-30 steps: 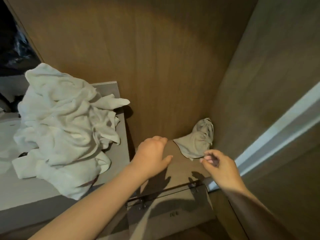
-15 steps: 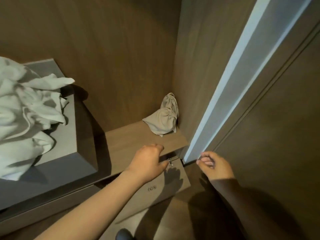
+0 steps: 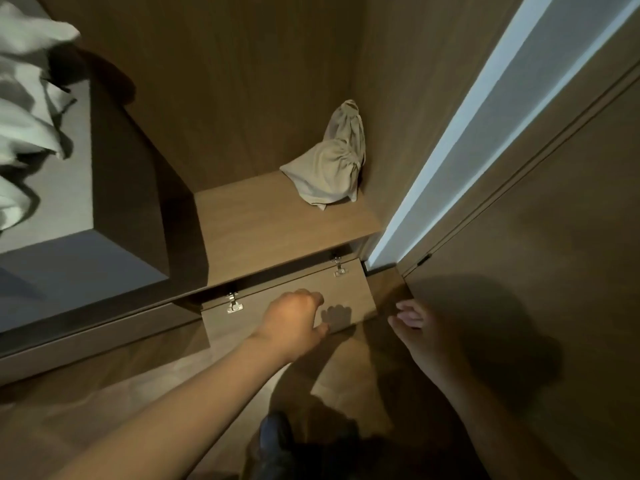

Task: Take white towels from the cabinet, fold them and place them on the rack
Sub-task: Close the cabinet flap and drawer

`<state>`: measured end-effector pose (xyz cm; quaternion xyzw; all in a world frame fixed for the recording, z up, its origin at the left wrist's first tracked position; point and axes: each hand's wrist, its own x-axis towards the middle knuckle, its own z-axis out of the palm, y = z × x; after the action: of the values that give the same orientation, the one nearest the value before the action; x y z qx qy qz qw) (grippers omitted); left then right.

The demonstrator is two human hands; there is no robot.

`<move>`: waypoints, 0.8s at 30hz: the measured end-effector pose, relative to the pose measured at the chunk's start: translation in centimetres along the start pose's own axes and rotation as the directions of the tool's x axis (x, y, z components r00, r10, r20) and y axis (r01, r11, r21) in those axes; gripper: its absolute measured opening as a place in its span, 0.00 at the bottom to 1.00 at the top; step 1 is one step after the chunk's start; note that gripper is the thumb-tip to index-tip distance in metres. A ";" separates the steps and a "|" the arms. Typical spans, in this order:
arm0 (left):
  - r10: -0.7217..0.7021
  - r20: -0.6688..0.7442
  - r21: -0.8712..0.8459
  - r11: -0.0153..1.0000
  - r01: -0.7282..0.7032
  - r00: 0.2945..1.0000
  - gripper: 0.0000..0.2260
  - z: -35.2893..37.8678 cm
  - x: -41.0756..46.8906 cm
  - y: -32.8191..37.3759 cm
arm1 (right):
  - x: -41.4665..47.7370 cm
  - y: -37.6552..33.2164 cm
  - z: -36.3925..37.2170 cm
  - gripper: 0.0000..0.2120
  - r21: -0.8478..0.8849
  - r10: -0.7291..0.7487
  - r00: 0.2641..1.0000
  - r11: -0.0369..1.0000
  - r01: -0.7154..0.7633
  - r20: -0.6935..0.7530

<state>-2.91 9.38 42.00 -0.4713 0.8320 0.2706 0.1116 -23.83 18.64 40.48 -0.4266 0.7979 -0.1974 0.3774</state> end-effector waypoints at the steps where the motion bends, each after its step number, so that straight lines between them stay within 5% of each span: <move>1: -0.008 0.021 -0.002 1.000 0.008 1.000 0.21 1.1 0.5 -0.8 | 0.6 0.6 1.1 0.15 -0.001 0.011 1.000 1.000 -0.011 0.006; 13: -0.110 0.197 0.031 0.994 0.106 0.974 0.21 13.7 6.9 -8.6 | 7.9 9.6 11.8 0.15 -0.112 0.063 0.994 0.992 -0.053 0.090; 24: -0.180 0.155 -0.014 0.983 0.185 0.971 0.21 27.3 16.8 -15.4 | 19.3 18.8 22.2 0.16 -0.145 0.028 0.989 0.989 -0.007 0.144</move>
<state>-0.72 6.03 6.66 -0.5252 0.7701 0.3065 0.1929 -23.44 13.30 5.96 -0.4590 0.7841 -0.1041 0.4046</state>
